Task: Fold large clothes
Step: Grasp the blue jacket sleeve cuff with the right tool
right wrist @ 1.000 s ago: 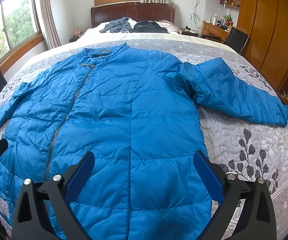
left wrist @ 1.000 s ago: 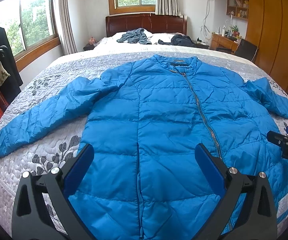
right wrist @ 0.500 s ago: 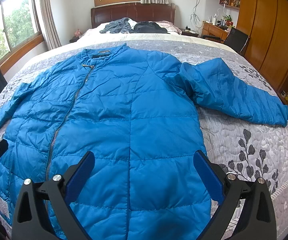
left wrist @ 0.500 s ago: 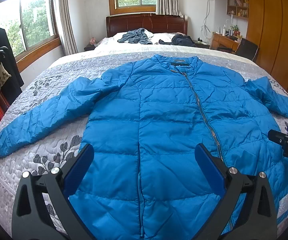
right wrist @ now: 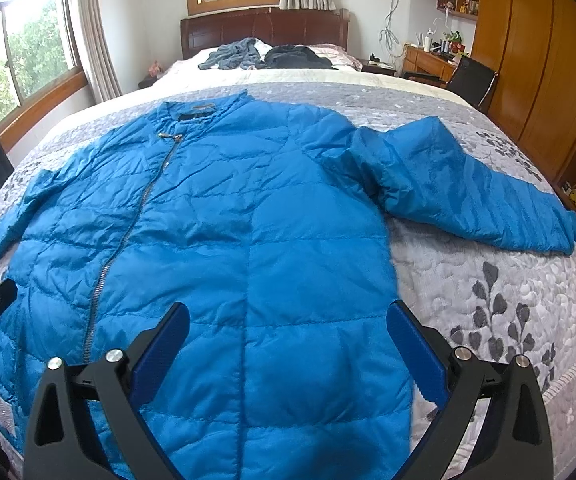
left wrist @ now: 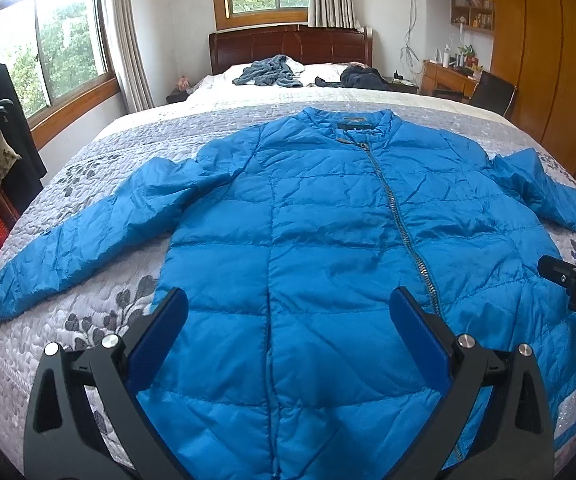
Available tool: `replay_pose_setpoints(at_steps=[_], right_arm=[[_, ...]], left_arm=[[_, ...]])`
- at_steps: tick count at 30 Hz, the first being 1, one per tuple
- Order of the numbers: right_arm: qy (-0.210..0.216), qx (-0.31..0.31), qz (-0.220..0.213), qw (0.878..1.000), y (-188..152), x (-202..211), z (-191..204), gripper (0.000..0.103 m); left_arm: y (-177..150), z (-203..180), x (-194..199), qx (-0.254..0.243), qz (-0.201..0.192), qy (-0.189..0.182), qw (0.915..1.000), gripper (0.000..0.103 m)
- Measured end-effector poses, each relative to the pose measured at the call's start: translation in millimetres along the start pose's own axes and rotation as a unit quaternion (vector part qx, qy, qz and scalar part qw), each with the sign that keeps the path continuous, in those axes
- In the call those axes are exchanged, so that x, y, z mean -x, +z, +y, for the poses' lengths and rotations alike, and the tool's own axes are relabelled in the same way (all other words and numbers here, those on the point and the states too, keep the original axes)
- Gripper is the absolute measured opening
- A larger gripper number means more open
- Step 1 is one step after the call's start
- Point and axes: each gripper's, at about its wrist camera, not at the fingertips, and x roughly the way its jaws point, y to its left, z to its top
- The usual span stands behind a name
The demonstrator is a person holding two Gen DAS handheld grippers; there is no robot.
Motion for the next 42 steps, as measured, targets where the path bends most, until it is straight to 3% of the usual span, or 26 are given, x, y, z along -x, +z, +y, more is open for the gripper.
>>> replay_pose_setpoints(at_steps=[4, 7, 9, 13, 17, 21, 25, 30, 33, 35, 38, 42], right_arm=[[0.003, -0.023, -0.009, 1.000, 8, -4, -36, 0.099], [0.016, -0.094, 0.006, 0.995, 18, -16, -96, 0.099], [0.003, -0.143, 0.014, 0.990, 25, -24, -141, 0.099], [-0.061, -0.244, 0.038, 0.967, 35, -46, -256, 0.099], [-0.083, -0.310, 0.060, 0.945, 33, -66, -339, 0.099], [-0.058, -0.352, 0.072, 0.931, 27, -86, -392, 0.098], [-0.053, -0.346, 0.059, 0.935, 36, -91, -403, 0.097], [-0.079, -0.333, 0.058, 0.938, 48, -99, -410, 0.070], [-0.084, -0.333, 0.055, 0.938, 50, -95, -411, 0.048], [-0.072, -0.336, 0.052, 0.938, 50, -92, -415, 0.026], [-0.049, -0.341, 0.035, 0.938, 46, -80, -422, 0.013], [-0.043, -0.358, 0.024, 0.932, 37, -67, -432, 0.009]], left_arm=[[16, -14, -8, -0.007, 0.008, -0.012, 0.9999, 0.100], [35, -31, -16, -0.017, 0.007, -0.022, 0.9996, 0.100], [47, -42, -21, -0.023, 0.002, -0.022, 0.9995, 0.100], [70, -67, -31, -0.025, -0.007, -0.036, 0.9990, 0.100], [81, -93, -41, -0.030, -0.005, -0.056, 0.9979, 0.100], [82, -115, -50, -0.037, -0.008, -0.065, 0.9972, 0.100], [79, -127, -62, -0.047, 0.006, -0.063, 0.9969, 0.100], [74, -122, -69, -0.036, 0.022, -0.065, 0.9970, 0.100], [73, -120, -71, -0.038, 0.023, -0.062, 0.9971, 0.100], [73, -116, -73, -0.034, 0.025, -0.062, 0.9971, 0.100], [73, -108, -72, -0.025, 0.025, -0.063, 0.9974, 0.100], [73, -99, -72, -0.018, 0.025, -0.060, 0.9977, 0.100]])
